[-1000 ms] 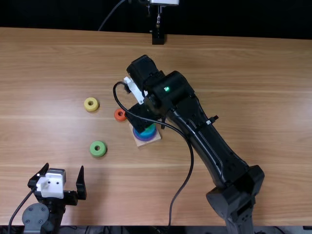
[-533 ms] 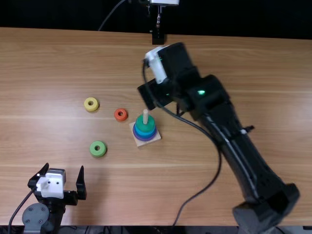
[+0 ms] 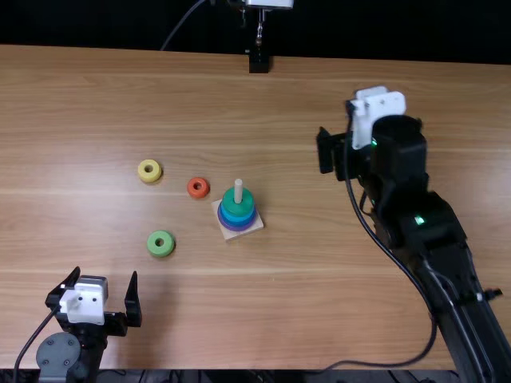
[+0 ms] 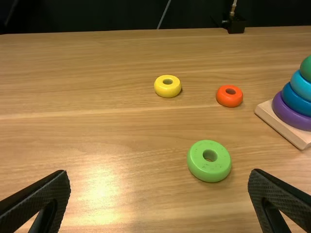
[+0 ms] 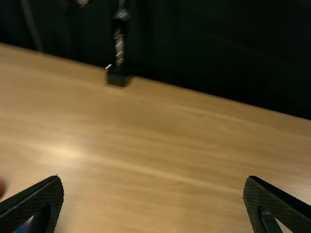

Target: Build the Hanoi tower: stack the rings onto the peg from bottom to top in this color order: purple, dark blue, light blue, dark green, light green, yellow, orange.

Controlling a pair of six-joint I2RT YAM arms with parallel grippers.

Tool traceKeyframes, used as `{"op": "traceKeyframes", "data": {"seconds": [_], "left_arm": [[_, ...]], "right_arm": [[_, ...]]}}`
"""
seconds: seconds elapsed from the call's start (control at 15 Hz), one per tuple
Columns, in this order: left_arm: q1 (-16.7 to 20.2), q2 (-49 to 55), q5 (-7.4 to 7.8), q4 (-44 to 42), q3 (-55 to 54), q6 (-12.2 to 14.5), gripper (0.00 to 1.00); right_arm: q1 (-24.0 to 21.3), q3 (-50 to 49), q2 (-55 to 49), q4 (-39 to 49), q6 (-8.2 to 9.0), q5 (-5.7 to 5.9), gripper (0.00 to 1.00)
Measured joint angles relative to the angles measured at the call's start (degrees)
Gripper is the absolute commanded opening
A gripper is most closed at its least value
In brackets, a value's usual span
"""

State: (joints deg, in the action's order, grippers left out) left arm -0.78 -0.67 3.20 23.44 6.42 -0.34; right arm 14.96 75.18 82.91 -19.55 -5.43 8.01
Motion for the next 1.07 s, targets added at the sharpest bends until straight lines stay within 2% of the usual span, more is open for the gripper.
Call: {"op": "traceKeyframes", "data": {"seconds": [0.13, 0.27, 0.47, 0.6, 0.73, 0.8, 0.87, 1.07], "left_arm": [[0.00, 0.00, 0.02, 0.00, 0.02, 0.04, 1.00], [0.00, 0.00, 0.02, 0.00, 0.00, 0.00, 1.00], [0.00, 0.00, 0.00, 0.00, 0.00, 0.00, 1.00], [0.00, 0.00, 0.00, 0.02, 0.02, 0.00, 1.00], [0.00, 0.00, 0.02, 0.02, 0.00, 0.00, 1.00], [0.00, 0.00, 0.00, 0.00, 0.00, 0.02, 1.00], [0.00, -0.02, 0.00, 0.00, 0.02, 0.02, 1.00], [0.00, 0.00, 0.02, 0.00, 0.02, 0.00, 1.00]], "right_arm": [[-3.80, -10.84, -8.46, 8.55, 0.04, 0.72, 1.00], [-5.95, -19.32, -15.98, 12.11, 0.02, 1.03, 1.00], [-11.37, -31.74, -27.65, 14.10, 0.02, 1.05, 1.00], [-15.37, -40.48, -34.60, 19.34, 0.07, 1.03, 1.00], [-16.61, -49.16, -44.81, 22.86, 0.02, 0.83, 1.00], [-16.61, -51.74, -49.40, 23.06, -0.07, 0.04, 1.00], [-16.61, -53.53, -52.81, 23.39, -0.07, -1.42, 1.00], [-16.61, -59.98, -62.36, 22.97, -0.02, -7.61, 1.00]]}}
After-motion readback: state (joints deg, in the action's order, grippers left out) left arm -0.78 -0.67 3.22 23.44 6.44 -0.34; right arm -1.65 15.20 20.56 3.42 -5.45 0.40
